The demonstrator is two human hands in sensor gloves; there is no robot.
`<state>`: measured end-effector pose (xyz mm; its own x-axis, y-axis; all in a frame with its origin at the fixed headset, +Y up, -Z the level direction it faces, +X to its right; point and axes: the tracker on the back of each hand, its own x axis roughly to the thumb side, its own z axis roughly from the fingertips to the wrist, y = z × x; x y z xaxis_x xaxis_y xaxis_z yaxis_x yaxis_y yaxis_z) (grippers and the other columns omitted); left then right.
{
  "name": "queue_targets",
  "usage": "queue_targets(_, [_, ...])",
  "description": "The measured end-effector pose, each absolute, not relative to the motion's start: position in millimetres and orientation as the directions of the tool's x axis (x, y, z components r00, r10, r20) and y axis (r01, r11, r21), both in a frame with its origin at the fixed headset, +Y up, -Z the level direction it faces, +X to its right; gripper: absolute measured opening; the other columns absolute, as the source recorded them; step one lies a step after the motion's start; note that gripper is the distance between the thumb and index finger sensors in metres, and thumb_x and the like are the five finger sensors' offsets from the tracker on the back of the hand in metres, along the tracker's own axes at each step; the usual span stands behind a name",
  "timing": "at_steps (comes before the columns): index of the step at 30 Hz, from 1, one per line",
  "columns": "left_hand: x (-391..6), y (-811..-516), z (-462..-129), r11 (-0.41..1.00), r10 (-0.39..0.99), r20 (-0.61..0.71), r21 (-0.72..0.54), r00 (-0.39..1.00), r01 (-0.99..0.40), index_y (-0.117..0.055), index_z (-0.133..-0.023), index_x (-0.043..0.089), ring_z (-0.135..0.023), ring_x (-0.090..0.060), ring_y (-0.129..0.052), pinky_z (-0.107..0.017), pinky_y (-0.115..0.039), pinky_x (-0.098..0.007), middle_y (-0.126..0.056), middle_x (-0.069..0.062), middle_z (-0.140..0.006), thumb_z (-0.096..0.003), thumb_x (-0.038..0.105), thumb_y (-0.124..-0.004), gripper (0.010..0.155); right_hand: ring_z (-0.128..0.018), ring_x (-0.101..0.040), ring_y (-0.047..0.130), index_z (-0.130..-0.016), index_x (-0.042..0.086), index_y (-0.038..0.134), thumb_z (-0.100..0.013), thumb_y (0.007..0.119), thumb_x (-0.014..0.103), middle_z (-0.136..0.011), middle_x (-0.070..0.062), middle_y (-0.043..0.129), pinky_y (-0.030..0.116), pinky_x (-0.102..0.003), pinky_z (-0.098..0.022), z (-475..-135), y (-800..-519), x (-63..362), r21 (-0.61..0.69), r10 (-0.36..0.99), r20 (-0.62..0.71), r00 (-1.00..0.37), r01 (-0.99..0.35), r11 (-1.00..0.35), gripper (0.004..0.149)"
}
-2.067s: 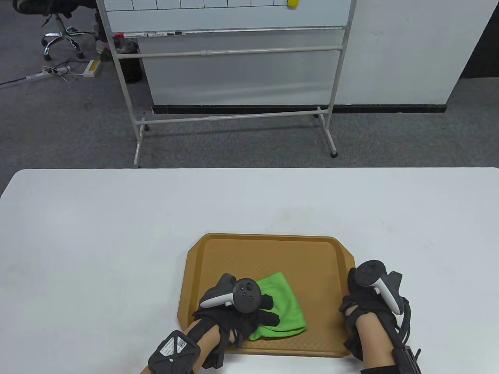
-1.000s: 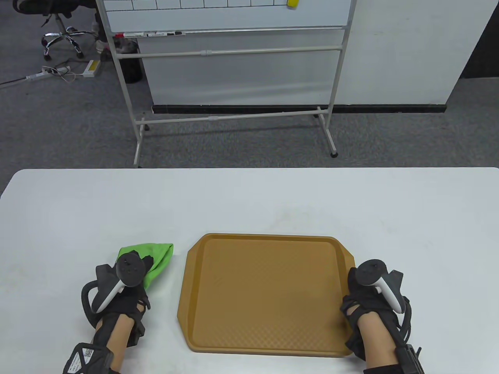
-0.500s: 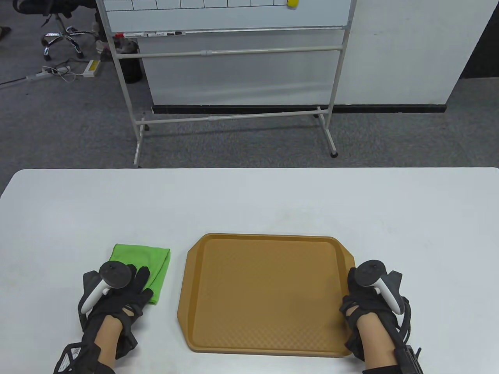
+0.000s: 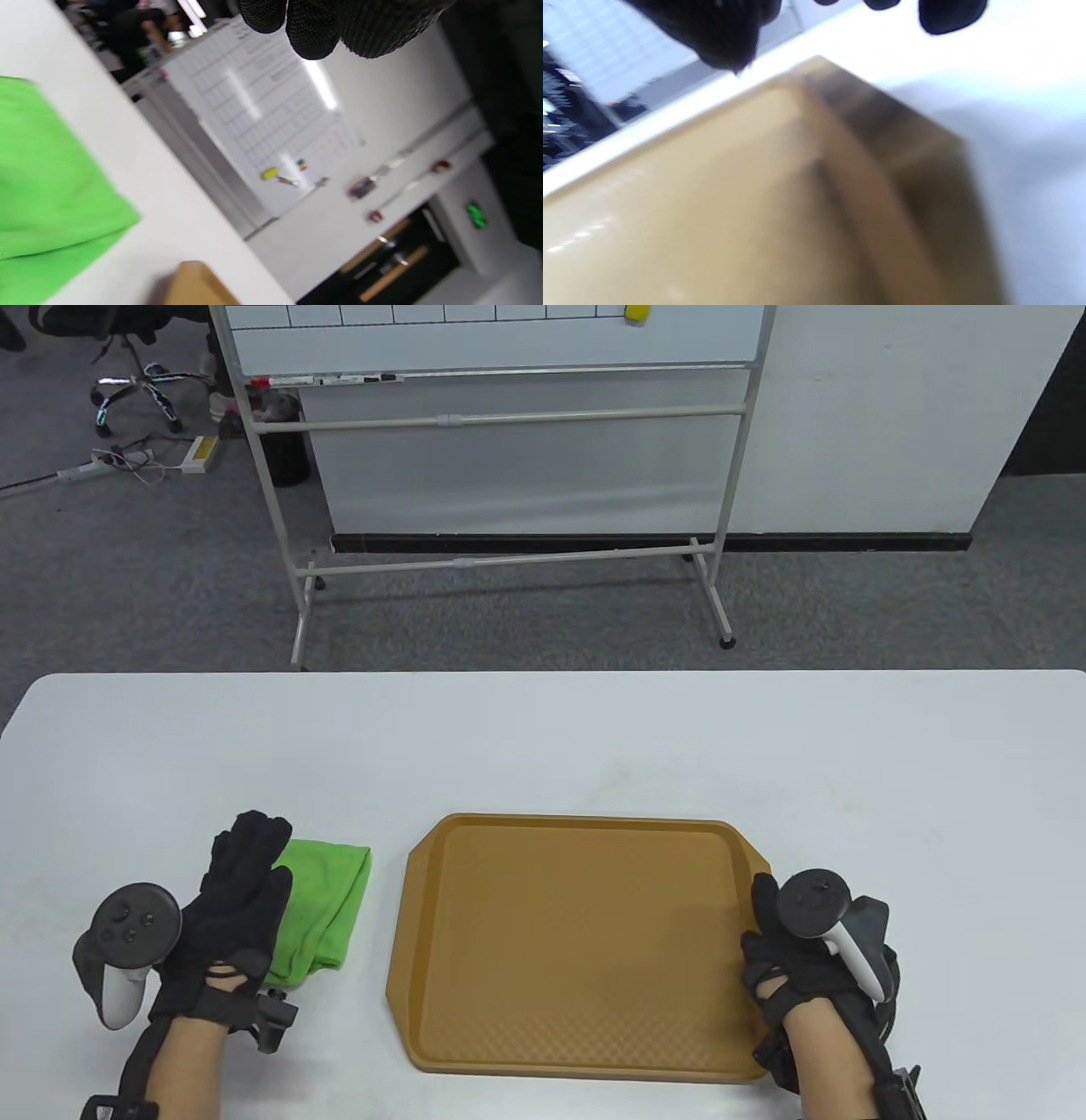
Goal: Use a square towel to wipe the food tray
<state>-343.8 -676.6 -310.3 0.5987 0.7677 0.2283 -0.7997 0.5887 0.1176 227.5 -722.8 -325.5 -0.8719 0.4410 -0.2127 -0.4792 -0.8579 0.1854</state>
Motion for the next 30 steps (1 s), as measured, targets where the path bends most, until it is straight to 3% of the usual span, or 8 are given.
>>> queue_targets(3, [-313,-670,-304,0.654,0.686,0.356,0.079,0.634,-0.752,-0.051,-0.111,0.033,-0.111,-0.039,-0.025,-0.074,-0.026,-0.059,-0.035,0.004,-0.123,-0.0530,0.054,-0.067,0.063,-0.107,-0.045,0.024,-0.110,0.029,0.038,-0.049,0.074,0.040,-0.117,-0.012,0.015,0.048,-0.065,-0.068,-323,-713,205,0.134,0.517,-0.040,-0.855,-0.517,-0.845,0.072])
queue_targets(6, [-285,-671,-299,0.735,0.591,0.447,0.042,0.671,-0.676,-0.049,-0.111,0.034,-0.111,-0.039,-0.024,-0.074,-0.025,-0.059,-0.033,0.004,-0.123,-0.0526,0.054,-0.066,0.065,-0.107,-0.044,0.031,-0.109,0.029,0.047,-0.048,0.075,0.042,-0.119,-0.012,0.025,0.051,-0.067,-0.067,-319,-700,176,0.025,0.536,0.284,-0.795,-0.553,-0.833,0.069])
queue_targets(11, [-246,-685,-294,0.838,0.456,0.559,-0.009,0.692,-0.545,-0.046,-0.111,0.034,-0.111,-0.037,-0.021,-0.074,-0.024,-0.059,-0.030,0.001,-0.123,-0.0518,0.054,-0.067,0.066,-0.110,-0.039,0.028,-0.109,0.030,0.051,-0.048,0.075,0.043,-0.120,-0.008,0.028,0.048,-0.067,-0.070,-308,-695,144,0.027,0.476,0.475,-0.740,-0.528,-0.849,0.067])
queue_targets(17, [-209,-708,-288,0.957,0.261,0.693,-0.093,0.672,-0.275,-0.027,-0.110,0.037,-0.109,-0.033,-0.006,-0.073,-0.013,-0.058,-0.016,0.006,-0.122,-0.0491,0.057,-0.064,0.074,-0.112,-0.031,0.025,-0.108,0.033,0.052,-0.048,0.074,0.044,-0.121,-0.002,0.029,0.041,-0.065,-0.073,-304,-701,122,0.101,0.407,0.583,-0.703,-0.434,-0.895,0.065])
queue_targets(22, [-197,-733,-290,0.968,0.236,0.746,-0.235,0.623,-0.085,-0.022,-0.109,0.039,-0.106,-0.030,0.002,-0.073,-0.007,-0.057,-0.008,0.010,-0.120,-0.0479,0.058,-0.063,0.076,-0.112,-0.029,0.027,-0.108,0.033,0.053,-0.049,0.074,0.045,-0.121,0.000,0.030,0.041,-0.066,-0.073,-304,-710,109,0.152,0.360,0.606,-0.709,-0.341,-0.928,0.065])
queue_targets(30, [-199,-745,-295,0.959,0.225,0.719,-0.284,0.658,-0.018,-0.018,-0.108,0.039,-0.104,-0.031,0.007,-0.072,-0.004,-0.056,-0.003,0.009,-0.118,-0.0477,0.059,-0.062,0.077,-0.113,-0.031,0.031,-0.108,0.033,0.054,-0.049,0.074,0.045,-0.121,-0.002,0.033,0.043,-0.067,-0.073,-304,-724,97,0.231,0.337,0.604,-0.722,-0.246,-0.941,0.063])
